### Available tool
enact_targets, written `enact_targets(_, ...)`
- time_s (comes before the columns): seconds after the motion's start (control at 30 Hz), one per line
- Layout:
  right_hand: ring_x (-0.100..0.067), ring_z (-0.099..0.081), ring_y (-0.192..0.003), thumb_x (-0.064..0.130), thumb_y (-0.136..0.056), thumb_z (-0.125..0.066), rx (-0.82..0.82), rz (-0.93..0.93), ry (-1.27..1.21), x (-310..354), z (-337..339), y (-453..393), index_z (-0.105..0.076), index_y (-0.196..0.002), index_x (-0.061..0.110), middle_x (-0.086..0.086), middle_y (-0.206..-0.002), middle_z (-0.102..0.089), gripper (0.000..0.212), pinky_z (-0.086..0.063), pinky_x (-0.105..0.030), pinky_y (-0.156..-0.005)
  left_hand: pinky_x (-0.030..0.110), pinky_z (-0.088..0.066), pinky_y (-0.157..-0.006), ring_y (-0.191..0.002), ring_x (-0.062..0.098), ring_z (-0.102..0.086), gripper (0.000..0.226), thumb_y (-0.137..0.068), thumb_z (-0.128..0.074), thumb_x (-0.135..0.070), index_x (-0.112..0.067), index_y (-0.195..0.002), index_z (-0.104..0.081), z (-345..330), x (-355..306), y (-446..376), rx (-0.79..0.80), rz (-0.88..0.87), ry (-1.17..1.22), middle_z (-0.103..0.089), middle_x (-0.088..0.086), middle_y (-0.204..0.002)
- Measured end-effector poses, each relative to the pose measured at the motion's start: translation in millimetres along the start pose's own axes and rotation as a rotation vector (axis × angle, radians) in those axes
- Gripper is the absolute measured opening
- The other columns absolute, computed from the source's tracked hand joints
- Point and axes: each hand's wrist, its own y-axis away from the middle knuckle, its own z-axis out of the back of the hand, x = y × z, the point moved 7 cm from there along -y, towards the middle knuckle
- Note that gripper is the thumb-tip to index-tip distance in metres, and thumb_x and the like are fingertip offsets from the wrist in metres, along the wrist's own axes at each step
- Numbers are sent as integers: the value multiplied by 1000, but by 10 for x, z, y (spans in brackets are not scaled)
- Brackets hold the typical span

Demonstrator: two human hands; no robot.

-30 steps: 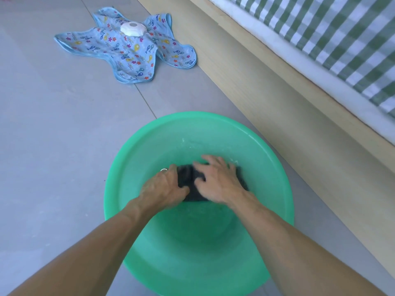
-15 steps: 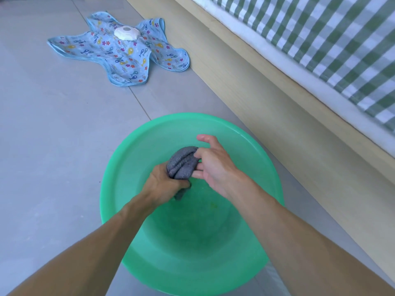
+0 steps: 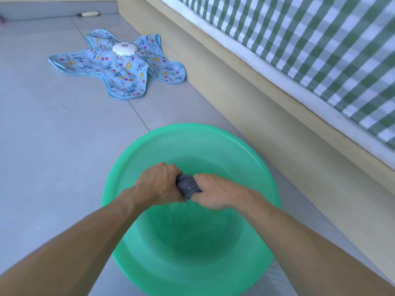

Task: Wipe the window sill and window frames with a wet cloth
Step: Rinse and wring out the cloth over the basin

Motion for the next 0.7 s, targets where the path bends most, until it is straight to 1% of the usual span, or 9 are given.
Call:
enact_targets(0.07, -20, -49, -62, 27, -91, -53, 40, -61, -268, -45, -18, 19, -44, -72, 21, 1, -69, -51, 22, -34, -27, -53, 28, -38, -62, -86, 28, -65, 43, -63, -71, -62, -24, -74, -55, 46, 98, -6, -116, 82, 19, -68, 4, -85)
enact_targets(0.13, -19, -48, -62, 29, -90, -53, -18, -94, -464, -60, -24, 24, -49, -76, 22, 0, -69, -52, 16, -39, -27, -56, 29, -39, -64, -91, 33, -65, 43, -65, -73, -59, -24, -76, -51, 50, 155, 23, -124, 185, 134, -68, 10, -92)
enact_targets(0.23, -22, -57, -90, 35, -97, -47, -179, -192, -559, -90, -50, -32, -55, -100, 21, -3, -96, -60, 16, -38, -29, -71, 29, -45, -62, -86, 29, -66, 44, -66, -81, -29, -12, -96, -54, -43, 82, 32, -120, 279, 532, -67, 10, -93)
enact_targets(0.33, -26, -50, -124, 39, -99, -41, -164, -321, -719, 4, -132, -69, -41, -139, 14, -11, -136, -52, 47, -37, -32, -96, 28, -50, -67, -84, 16, -58, 68, -62, -85, -6, -6, -110, -37, -61, -116, 10, -78, 167, 852, -53, -4, -93)
enact_targets(0.4, -17, -54, -116, 39, -100, -41, -94, -319, -862, 64, -144, -6, -47, -134, 17, -8, -130, -58, 42, -37, -31, -99, 35, -53, -70, -82, 16, -56, 77, -54, -87, -5, -7, -108, -31, -46, -100, -14, -45, 119, 929, -54, -1, -93)
enact_targets(0.47, -6, -54, -102, 37, -102, -37, -21, -264, -976, 155, -55, 156, -56, -121, 20, -1, -116, -61, 32, -35, -24, -89, 40, -54, -64, -70, 21, -58, 72, -56, -84, -1, -8, -108, -35, -23, -39, -14, 18, 139, 893, -61, 9, -89)
enact_targets(0.53, -12, -46, -120, 29, -104, -34, -67, -203, -806, 97, 19, 237, -40, -144, 16, 0, -139, -46, 43, -31, -27, -96, 35, -48, -53, -61, 23, -57, 57, -63, -78, 2, -7, -105, -41, 5, 32, -8, 72, 196, 809, -62, 12, -80)
enact_targets(0.63, -33, -45, -128, 12, -95, -45, -251, -18, 16, 157, 180, 208, 15, -154, 12, -11, -162, -11, 84, -39, -40, -95, 24, -28, -45, -50, 20, -36, 29, -52, -69, -5, -5, -74, -50, 29, -41, -17, 268, 160, 812, -44, 5, -54)
enact_targets(0.7, -36, -58, -110, 11, -80, -67, -347, 92, 355, 253, 114, 156, 5, -155, 13, -21, -151, -30, 105, -46, -43, -83, 20, -17, -44, -47, 15, -22, 30, -51, -65, -6, -1, -79, -55, -28, -187, 49, 497, 91, 854, -32, 4, -51)
